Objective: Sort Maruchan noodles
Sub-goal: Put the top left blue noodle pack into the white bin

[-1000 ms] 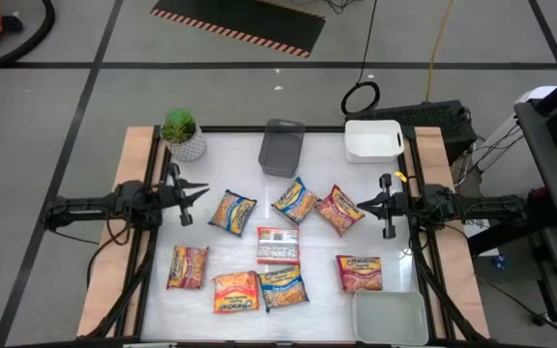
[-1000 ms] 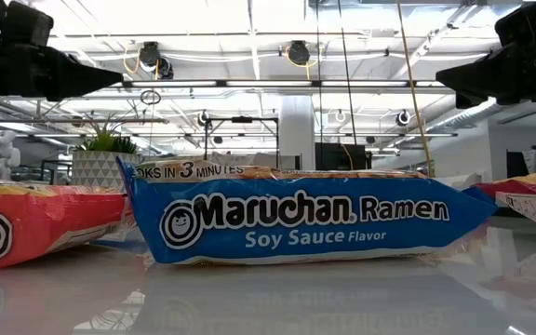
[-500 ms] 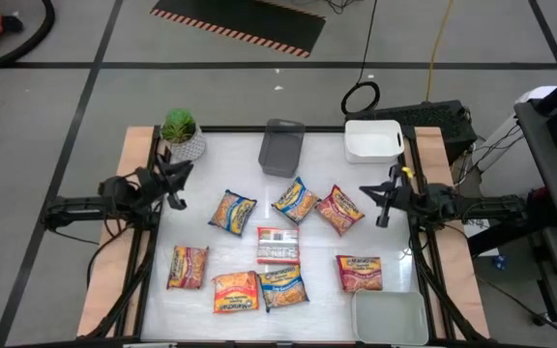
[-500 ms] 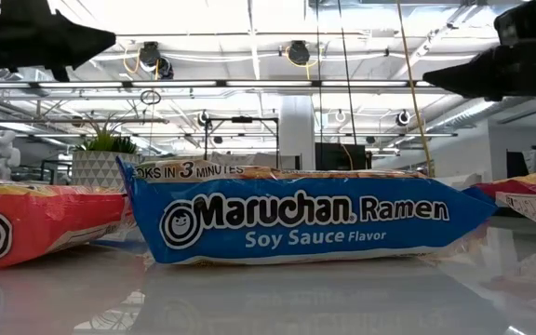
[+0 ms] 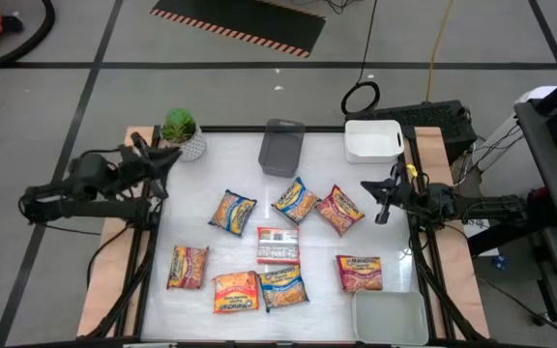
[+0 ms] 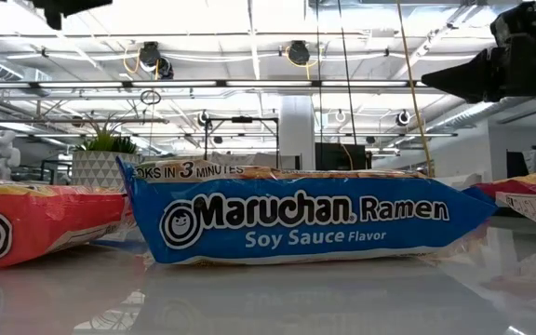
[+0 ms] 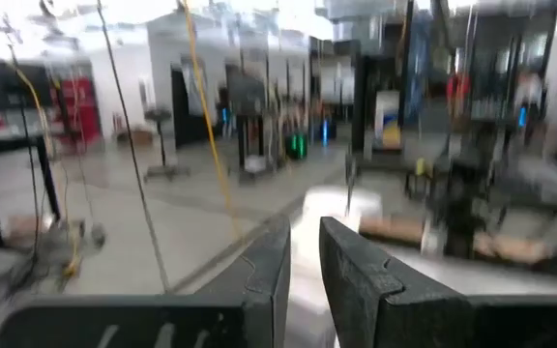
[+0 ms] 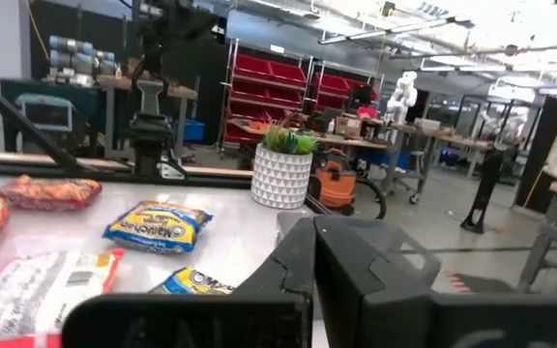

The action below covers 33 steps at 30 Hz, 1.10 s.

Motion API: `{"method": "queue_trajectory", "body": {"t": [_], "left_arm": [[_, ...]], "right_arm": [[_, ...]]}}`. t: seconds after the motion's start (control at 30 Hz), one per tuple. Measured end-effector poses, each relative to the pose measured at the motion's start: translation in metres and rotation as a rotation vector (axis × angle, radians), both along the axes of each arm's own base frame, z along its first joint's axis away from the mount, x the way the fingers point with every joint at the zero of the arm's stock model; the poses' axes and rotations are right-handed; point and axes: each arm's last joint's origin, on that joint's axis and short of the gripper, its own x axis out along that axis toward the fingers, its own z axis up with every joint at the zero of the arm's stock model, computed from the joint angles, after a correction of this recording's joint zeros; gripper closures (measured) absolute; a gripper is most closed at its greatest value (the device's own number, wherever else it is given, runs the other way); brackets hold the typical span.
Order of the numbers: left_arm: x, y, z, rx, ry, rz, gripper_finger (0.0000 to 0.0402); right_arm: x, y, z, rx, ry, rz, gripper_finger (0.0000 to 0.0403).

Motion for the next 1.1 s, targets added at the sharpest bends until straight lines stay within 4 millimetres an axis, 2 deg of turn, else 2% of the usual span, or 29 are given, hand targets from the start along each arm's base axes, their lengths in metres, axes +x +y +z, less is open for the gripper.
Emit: {"method": "queue_trajectory", "body": {"t": [0.1,0.33,0.57,0.73,0.83,0.97,1.1], "left_arm": [[0.015,0.001,-0.002,-0.02,0.124,0.0,0.0337],[0.054,0.0,-0.029,-0.091,0.398,-0.06,0.0337],[0.083,-0.003,-0.054,-0.266,0.554,-0.096,0.0337],[0.092,-0.005,-0.067,-0.375,0.614,-0.062,0.0337],[0.093,-0.006,-0.068,-0.451,0.659,-0.021,0.0337],[0.091,-0.011,-0.069,-0.536,0.739,0.022,0.0337],[0.09,-0.018,-0.077,-0.567,0.821,0.034,0.0337]], "right_arm": [[0.0,0.0,0.0,0.044,-0.015,0.005,0.0403],[0.0,0.0,-0.001,0.166,-0.052,0.019,0.0403],[0.002,0.002,-0.006,0.448,-0.076,0.093,0.0403],[0.006,0.006,-0.012,0.653,-0.032,0.218,0.0403],[0.009,0.007,-0.015,0.742,0.0,0.235,0.0403],[0.013,0.012,-0.019,0.794,0.046,0.249,0.0403],[0.018,0.018,-0.015,0.791,0.017,0.268,0.0403]]}}
